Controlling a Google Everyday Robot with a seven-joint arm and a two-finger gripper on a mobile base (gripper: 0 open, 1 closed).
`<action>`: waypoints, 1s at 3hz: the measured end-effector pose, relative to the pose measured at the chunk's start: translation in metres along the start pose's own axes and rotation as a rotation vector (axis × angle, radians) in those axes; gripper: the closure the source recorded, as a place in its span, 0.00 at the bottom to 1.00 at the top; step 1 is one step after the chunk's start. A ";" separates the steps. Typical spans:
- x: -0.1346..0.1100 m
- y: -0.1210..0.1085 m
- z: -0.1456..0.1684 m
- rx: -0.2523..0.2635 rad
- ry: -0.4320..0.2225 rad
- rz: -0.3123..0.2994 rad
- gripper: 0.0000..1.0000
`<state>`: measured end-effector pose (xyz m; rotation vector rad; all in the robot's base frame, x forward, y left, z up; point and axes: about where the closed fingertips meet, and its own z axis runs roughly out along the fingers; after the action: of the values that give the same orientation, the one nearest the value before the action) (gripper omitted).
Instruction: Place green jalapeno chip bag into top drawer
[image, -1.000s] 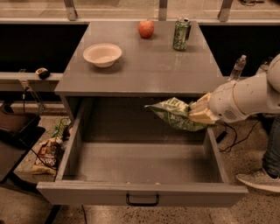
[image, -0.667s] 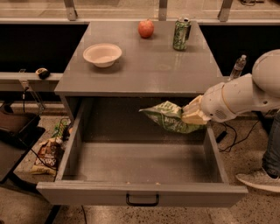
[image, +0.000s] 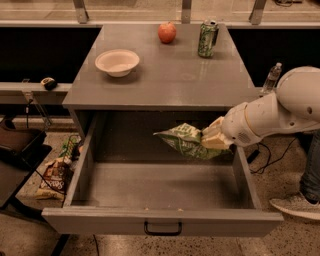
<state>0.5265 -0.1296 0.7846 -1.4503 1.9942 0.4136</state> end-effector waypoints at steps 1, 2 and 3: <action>0.000 0.000 0.000 0.000 0.000 0.000 0.74; 0.000 0.000 0.000 0.000 0.000 0.000 0.51; 0.000 0.000 0.000 0.000 0.000 0.000 0.21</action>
Offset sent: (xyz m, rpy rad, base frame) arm 0.0000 0.0000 0.0000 0.0000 0.0000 0.0000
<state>0.5265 -0.1296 0.7847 -1.4505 1.9941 0.4136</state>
